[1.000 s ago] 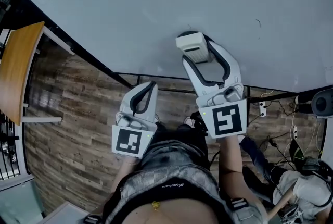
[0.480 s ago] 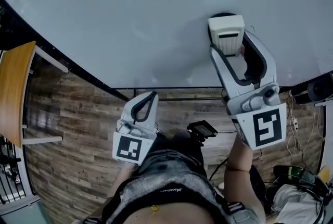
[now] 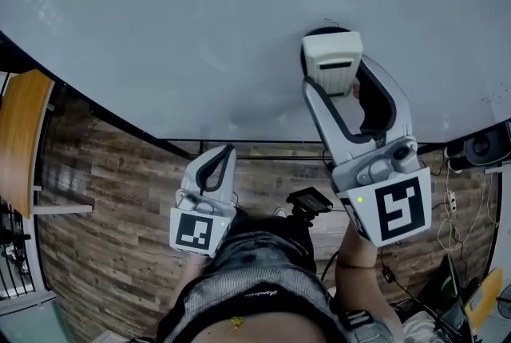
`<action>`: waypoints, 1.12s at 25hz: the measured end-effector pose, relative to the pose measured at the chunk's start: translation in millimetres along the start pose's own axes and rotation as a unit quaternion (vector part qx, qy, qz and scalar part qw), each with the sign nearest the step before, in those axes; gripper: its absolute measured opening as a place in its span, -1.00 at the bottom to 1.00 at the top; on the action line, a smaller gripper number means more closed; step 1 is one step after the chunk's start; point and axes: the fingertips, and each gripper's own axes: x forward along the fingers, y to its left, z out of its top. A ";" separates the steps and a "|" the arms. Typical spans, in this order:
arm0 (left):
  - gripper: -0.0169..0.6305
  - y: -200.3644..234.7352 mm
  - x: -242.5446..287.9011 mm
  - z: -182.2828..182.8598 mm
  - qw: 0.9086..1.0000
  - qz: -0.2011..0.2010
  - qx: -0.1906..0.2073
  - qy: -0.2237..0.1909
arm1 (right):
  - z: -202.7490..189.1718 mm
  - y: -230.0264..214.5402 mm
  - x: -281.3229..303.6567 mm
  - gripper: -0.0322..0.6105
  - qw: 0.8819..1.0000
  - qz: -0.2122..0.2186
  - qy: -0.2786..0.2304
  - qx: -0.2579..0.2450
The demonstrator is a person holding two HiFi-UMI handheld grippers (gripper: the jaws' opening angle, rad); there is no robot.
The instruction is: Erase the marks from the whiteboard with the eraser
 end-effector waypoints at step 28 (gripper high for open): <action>-0.95 -91.8 7.3 27.1 0.999 -0.016 0.032 -0.030 | -134.1 54.4 -93.6 -0.15 0.991 0.044 0.108 0.068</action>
